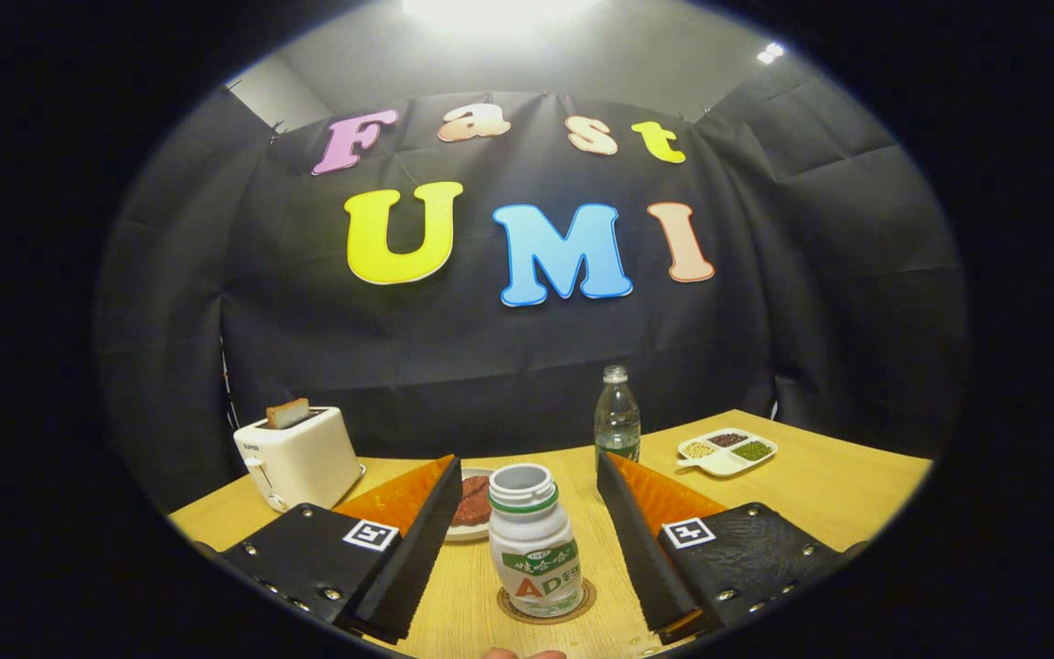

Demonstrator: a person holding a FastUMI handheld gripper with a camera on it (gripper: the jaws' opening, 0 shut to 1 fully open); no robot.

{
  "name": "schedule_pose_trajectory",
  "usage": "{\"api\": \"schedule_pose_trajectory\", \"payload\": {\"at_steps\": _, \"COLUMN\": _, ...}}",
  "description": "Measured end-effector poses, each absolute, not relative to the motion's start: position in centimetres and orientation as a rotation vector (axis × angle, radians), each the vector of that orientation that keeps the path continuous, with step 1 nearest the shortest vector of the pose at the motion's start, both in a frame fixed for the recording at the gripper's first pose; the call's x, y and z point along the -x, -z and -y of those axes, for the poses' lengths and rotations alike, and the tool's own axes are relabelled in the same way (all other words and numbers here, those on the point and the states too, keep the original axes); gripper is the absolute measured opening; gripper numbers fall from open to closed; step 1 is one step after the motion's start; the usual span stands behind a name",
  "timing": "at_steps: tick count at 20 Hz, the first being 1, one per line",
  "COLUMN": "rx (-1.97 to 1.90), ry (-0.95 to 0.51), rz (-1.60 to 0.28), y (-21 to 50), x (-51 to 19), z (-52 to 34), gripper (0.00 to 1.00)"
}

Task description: Take the bottle from table, then pour the juice into the cup, finally place the bottle on the coaster

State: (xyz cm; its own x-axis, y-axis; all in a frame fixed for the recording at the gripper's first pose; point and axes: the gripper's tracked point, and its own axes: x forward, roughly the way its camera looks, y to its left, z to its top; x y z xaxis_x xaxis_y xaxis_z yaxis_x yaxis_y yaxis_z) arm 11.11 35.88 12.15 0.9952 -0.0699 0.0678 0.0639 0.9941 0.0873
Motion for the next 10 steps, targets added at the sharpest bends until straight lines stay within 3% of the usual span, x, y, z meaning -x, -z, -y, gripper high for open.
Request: {"api": "schedule_pose_trajectory", "payload": {"at_steps": 10, "rx": -0.052, "ry": 0.039, "rz": 0.139, "y": -16.7, "x": -5.2, "z": -33.9, "gripper": 0.89}}
